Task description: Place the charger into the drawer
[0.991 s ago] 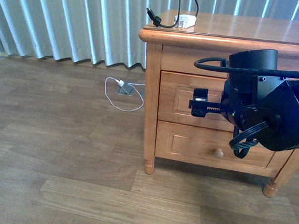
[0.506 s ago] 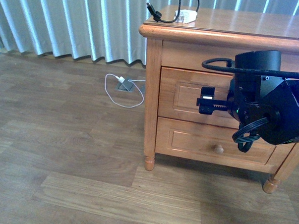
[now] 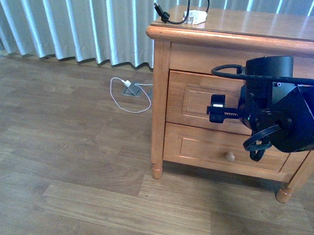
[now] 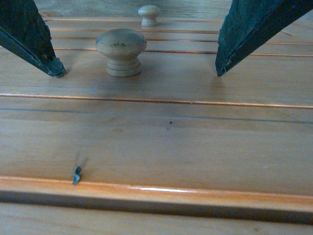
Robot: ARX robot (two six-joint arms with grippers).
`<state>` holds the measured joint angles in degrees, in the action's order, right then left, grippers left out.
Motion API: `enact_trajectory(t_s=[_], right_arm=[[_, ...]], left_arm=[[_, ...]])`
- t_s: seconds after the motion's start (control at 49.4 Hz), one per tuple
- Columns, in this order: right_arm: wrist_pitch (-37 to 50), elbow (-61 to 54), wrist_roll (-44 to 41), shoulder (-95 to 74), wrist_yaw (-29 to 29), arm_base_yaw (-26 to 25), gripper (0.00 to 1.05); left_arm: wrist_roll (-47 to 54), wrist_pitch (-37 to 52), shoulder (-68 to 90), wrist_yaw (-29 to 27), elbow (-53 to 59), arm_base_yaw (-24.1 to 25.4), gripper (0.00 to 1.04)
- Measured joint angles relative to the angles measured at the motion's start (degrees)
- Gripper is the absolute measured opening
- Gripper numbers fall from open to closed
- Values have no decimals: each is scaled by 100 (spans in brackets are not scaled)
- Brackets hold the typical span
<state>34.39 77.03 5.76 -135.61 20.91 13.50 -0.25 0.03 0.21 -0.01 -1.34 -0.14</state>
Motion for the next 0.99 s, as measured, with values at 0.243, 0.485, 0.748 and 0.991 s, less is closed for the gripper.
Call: enact_trajectory(t_s=[0.243, 0.485, 0.748, 0.991], right_arm=[[2, 0, -39, -28, 0, -13, 96], [0, 2, -44, -92, -4, -35, 96], [2, 11, -44, -92, -22, -44, 96], [4, 15, -48, -98, -44, -46, 63]], left_arm=[[0, 0, 0, 0, 0, 0, 99], [0, 0, 0, 0, 0, 0, 99], [0, 0, 0, 0, 0, 0, 99], [0, 0, 0, 0, 0, 0, 99]])
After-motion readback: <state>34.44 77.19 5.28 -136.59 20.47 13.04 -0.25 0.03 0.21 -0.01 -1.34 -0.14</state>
